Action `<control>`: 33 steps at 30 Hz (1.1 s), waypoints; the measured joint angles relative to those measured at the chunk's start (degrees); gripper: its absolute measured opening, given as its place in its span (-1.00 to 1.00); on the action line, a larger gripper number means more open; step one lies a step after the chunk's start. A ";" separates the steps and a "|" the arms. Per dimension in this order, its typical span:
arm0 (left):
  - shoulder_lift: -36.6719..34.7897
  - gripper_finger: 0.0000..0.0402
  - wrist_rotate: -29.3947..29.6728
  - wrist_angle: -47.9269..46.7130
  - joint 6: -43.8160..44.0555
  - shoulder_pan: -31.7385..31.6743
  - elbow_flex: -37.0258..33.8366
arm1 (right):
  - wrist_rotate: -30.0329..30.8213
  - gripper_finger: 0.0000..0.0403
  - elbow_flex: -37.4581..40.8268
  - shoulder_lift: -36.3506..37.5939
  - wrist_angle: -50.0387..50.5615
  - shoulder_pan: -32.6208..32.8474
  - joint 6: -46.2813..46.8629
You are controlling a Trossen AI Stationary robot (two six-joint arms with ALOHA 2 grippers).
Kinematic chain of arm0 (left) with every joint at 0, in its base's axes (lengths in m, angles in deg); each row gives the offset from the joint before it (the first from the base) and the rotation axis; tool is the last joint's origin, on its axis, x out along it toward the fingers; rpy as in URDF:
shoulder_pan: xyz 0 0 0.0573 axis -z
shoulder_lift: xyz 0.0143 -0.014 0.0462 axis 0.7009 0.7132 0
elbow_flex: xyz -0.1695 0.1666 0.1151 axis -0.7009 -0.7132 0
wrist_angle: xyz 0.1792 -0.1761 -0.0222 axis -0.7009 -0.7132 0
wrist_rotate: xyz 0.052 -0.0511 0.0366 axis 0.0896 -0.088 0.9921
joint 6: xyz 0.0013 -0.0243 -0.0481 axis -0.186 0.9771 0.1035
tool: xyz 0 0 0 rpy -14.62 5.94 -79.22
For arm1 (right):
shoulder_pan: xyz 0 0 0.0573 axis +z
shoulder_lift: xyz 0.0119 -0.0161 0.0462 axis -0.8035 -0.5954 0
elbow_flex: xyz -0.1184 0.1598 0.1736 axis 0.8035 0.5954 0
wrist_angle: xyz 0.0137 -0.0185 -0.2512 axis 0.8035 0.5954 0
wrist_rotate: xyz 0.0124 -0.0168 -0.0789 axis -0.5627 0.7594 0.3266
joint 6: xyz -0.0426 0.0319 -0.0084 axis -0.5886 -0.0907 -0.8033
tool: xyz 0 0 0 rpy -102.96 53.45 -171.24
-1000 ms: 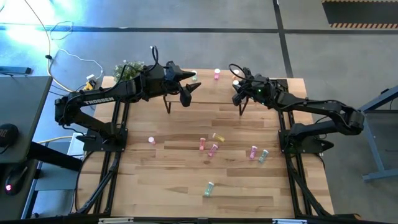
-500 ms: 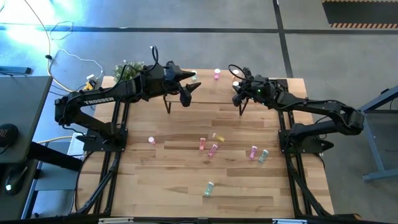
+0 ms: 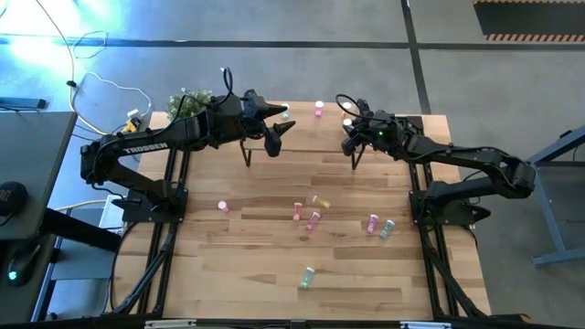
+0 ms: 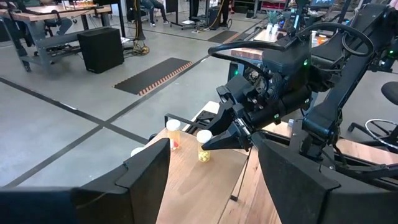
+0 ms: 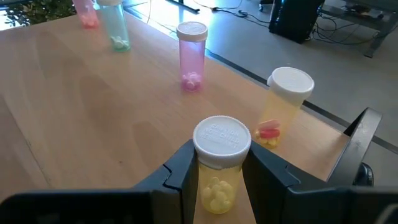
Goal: Pick and place medicine bottles onto shelf by color
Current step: Put the bottom left yellow pill bottle on the shelf aligned with the other yellow pill bottle
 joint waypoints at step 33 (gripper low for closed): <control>0.00 0.18 -0.11 -0.24 0.00 0.01 0.00 | -0.71 -0.50 -0.20 -1.32 -1.06 0.01 1.05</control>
